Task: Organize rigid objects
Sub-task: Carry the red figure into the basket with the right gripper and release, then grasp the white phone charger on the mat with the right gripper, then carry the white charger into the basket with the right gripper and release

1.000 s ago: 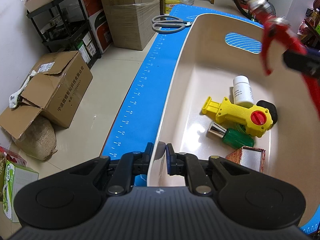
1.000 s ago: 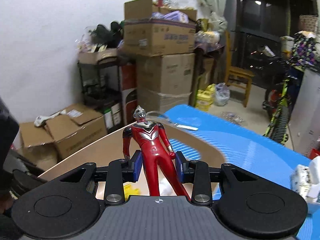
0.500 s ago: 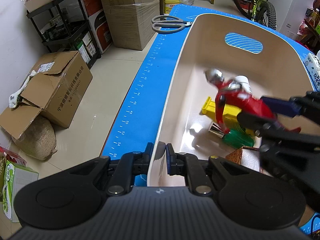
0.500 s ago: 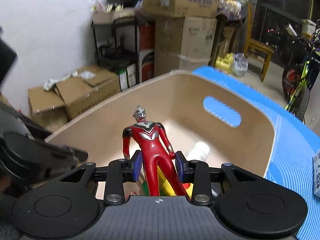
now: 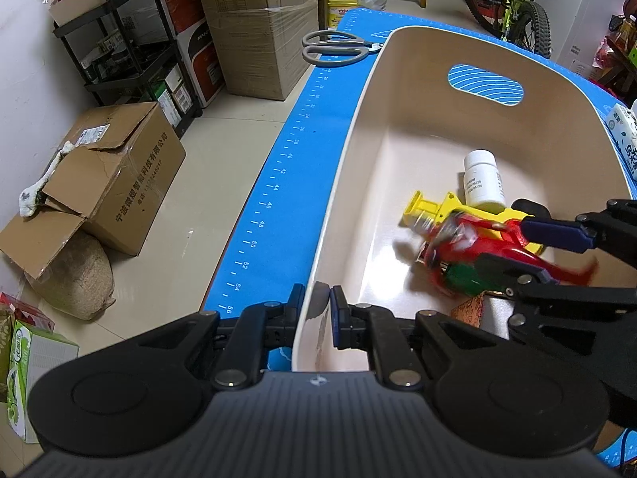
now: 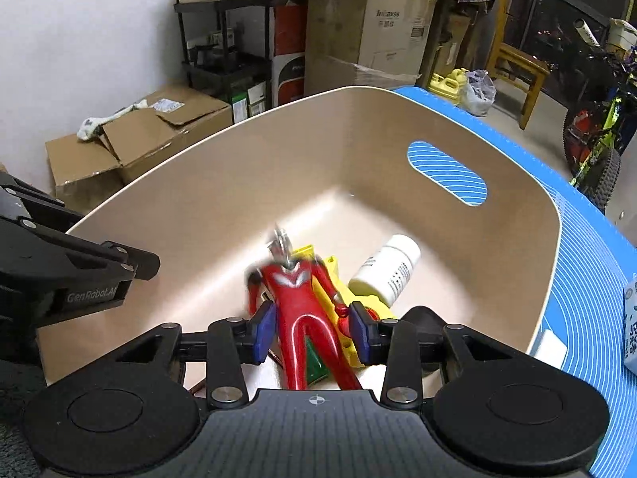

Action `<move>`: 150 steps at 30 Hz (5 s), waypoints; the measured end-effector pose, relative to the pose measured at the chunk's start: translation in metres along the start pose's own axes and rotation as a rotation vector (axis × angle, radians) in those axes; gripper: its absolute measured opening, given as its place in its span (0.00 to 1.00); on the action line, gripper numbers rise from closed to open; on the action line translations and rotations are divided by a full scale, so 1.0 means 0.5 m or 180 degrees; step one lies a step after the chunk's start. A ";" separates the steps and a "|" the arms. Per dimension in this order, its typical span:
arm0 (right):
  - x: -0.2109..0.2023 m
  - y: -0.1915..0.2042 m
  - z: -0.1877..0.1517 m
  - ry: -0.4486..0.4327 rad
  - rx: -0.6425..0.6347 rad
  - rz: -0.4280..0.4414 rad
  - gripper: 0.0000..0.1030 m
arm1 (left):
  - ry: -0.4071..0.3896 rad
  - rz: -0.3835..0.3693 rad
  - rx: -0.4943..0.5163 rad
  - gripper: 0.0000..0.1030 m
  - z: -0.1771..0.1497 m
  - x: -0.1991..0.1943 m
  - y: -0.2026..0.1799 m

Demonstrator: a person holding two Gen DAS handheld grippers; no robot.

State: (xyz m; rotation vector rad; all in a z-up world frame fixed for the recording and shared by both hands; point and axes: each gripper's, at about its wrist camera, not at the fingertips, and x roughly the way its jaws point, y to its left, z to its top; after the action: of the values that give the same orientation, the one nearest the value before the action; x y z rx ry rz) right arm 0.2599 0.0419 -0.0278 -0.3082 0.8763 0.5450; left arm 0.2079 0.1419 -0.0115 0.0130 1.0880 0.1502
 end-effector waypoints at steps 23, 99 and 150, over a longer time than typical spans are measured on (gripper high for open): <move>-0.118 -0.185 -0.002 -0.0657 0.0631 -0.0466 0.83 | 0.0001 -0.0020 -0.0007 0.15 0.000 0.002 0.006; -0.025 -0.325 -0.178 -0.0818 0.1643 -0.1097 0.41 | 0.0002 -0.0054 0.0003 0.15 -0.002 0.004 0.012; -0.031 -0.009 -0.004 -0.0005 0.0539 -0.0373 0.51 | -0.0030 -0.0045 -0.0052 0.14 -0.004 -0.001 0.012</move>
State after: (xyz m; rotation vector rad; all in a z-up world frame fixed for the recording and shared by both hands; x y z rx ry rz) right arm 0.2531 0.0321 -0.0167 -0.2035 0.8908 0.3598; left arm 0.2051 0.1477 -0.0117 -0.0086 1.0771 0.1462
